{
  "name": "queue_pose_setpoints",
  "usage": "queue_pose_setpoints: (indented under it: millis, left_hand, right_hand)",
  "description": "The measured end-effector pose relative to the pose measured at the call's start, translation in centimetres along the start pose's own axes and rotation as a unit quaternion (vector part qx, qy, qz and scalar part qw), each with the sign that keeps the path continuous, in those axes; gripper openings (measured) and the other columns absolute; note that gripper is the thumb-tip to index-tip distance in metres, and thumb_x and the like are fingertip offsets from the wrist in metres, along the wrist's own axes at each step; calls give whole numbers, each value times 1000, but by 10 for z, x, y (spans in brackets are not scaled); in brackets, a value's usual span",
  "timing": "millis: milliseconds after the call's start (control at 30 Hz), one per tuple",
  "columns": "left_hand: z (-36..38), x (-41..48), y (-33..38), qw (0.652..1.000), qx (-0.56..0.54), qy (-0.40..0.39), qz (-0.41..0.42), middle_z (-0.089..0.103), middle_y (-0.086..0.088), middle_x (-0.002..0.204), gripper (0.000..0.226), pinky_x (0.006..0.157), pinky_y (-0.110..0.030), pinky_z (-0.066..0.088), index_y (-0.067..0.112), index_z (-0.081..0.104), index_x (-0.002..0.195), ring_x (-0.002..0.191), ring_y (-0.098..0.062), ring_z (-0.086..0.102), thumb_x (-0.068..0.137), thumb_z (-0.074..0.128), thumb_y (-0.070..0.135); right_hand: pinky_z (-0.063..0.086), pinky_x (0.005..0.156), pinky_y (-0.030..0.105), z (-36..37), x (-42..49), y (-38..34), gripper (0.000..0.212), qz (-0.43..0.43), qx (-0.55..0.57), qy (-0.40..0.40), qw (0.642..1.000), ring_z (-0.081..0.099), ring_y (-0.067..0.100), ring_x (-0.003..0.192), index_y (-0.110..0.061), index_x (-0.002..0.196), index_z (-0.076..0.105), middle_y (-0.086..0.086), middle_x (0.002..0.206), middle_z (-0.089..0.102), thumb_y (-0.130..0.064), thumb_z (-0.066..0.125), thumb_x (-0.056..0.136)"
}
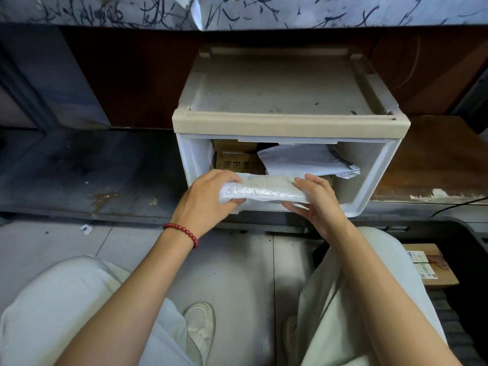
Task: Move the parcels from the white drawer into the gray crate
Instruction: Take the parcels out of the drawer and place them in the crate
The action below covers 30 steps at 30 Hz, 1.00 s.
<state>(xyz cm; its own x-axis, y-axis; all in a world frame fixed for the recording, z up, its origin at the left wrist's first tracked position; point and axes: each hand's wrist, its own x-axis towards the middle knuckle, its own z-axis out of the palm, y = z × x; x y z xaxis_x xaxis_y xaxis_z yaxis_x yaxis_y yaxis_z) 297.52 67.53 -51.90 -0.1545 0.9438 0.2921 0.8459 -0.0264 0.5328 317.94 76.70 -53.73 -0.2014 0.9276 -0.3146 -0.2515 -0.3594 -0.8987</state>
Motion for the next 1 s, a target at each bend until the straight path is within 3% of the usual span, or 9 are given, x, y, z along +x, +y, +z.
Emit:
queue_pose_setpoints:
  millis: [100,200,333,467,600,700,767,867,1000]
  left_hand:
    - [-2,-2,3,1000,-9,0,-28,65,11,90,30,67,-26,52,27,64,97,82,-11,60,78,72,48]
    - [-4,-2,4,997,19,-1,-77,61,4,68,40,55,-26,47,25,60,87,68,-13,59,75,65,63]
    - [-4,-2,5,996,33,-5,-80,49,7,55,40,48,-18,33,26,54,80,56,-9,50,74,64,65]
    - [-3,-2,4,997,17,-4,-69,49,7,53,44,50,-18,38,22,61,89,55,-10,51,75,61,64]
    - [-5,-3,9,997,-34,-14,-70,63,12,75,50,59,-10,44,26,67,88,70,-4,58,67,58,70]
    - [-5,-3,12,996,-65,-1,-58,64,18,86,52,67,-4,42,26,71,82,81,0,59,66,53,73]
    - [-3,-3,8,998,-42,11,-40,65,16,94,40,70,0,40,24,73,86,82,-1,58,73,63,61]
    - [-2,-3,1,999,-26,20,-39,57,10,117,27,82,-1,39,20,73,97,95,0,53,75,79,35]
    - [-5,-8,8,992,-92,64,-55,48,11,132,20,82,4,36,18,75,101,105,-4,52,83,72,26]
  right_hand:
    - [58,59,31,-1,-1,-4,19,16,31,-12,999,64,23,89,-10,108,54,8,111,56,-22,56,94]
    - [58,59,32,-2,-2,-8,25,50,23,3,998,60,19,71,-7,101,61,7,89,51,-31,54,94]
    - [58,58,33,-4,0,-5,19,73,-8,-3,997,64,21,80,-10,96,60,9,95,51,-29,58,93]
    - [59,61,34,-6,2,-3,19,75,-10,-3,997,67,24,89,-9,101,59,8,98,54,-26,61,93]
    - [59,63,30,-8,5,0,23,52,-21,-4,998,65,24,93,-4,111,59,11,108,58,-6,62,89]
    - [58,57,26,-8,3,2,48,42,-83,9,996,65,23,96,-11,124,50,9,121,55,1,69,82]
    - [57,55,26,-8,3,2,65,45,-111,17,993,67,22,95,-13,131,45,8,123,57,-2,77,76]
    - [57,60,23,-7,0,1,50,-20,-178,3,984,69,15,83,-11,120,58,6,110,69,-12,81,76]
    - [60,70,34,-7,-9,-7,31,-74,-200,-13,977,69,16,80,-11,108,64,4,98,72,-20,77,81]
